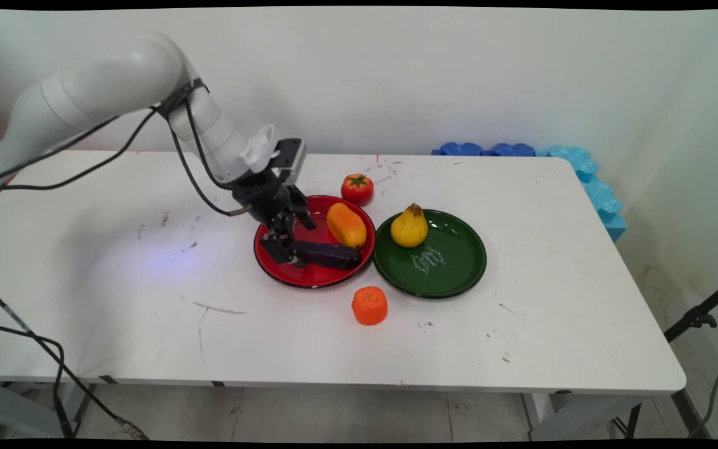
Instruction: Pick up the eggplant from the red plate, then place the picked object on the table
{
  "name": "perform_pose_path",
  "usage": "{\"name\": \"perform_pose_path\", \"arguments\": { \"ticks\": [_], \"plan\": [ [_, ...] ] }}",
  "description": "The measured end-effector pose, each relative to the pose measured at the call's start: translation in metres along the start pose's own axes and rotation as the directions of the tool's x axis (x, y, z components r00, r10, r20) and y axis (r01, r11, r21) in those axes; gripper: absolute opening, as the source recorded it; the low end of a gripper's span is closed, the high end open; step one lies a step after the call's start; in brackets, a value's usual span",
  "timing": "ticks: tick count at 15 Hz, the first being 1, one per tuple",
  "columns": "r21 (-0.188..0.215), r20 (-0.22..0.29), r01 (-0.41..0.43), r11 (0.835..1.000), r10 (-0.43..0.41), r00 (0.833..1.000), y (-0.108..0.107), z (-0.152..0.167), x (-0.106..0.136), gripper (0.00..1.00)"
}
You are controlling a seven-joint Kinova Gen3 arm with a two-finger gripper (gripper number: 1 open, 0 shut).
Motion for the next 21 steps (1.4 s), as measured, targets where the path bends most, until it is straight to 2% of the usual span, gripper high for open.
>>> {"name": "perform_pose_path", "arguments": {
  "ticks": [6, 7, 13, 17, 21],
  "plan": [
    [-0.009, 0.005, -0.015, 1.0, 0.015, 1.0, -0.006, 0.022, -0.005, 1.0],
    [-0.01, 0.004, -0.017, 1.0, 0.017, 1.0, -0.006, 0.024, -0.005, 0.0],
    [-0.013, -0.018, -0.014, 1.0, 0.014, 1.0, -0.003, 0.022, 0.004, 0.0],
    [-0.001, -0.039, 0.026, 1.0, -0.026, 0.999, 0.006, -0.013, 0.021, 0.0],
    [0.011, -0.065, 0.056, 0.998, -0.055, 0.996, 0.024, -0.056, 0.041, 0.0]
  ]
}}
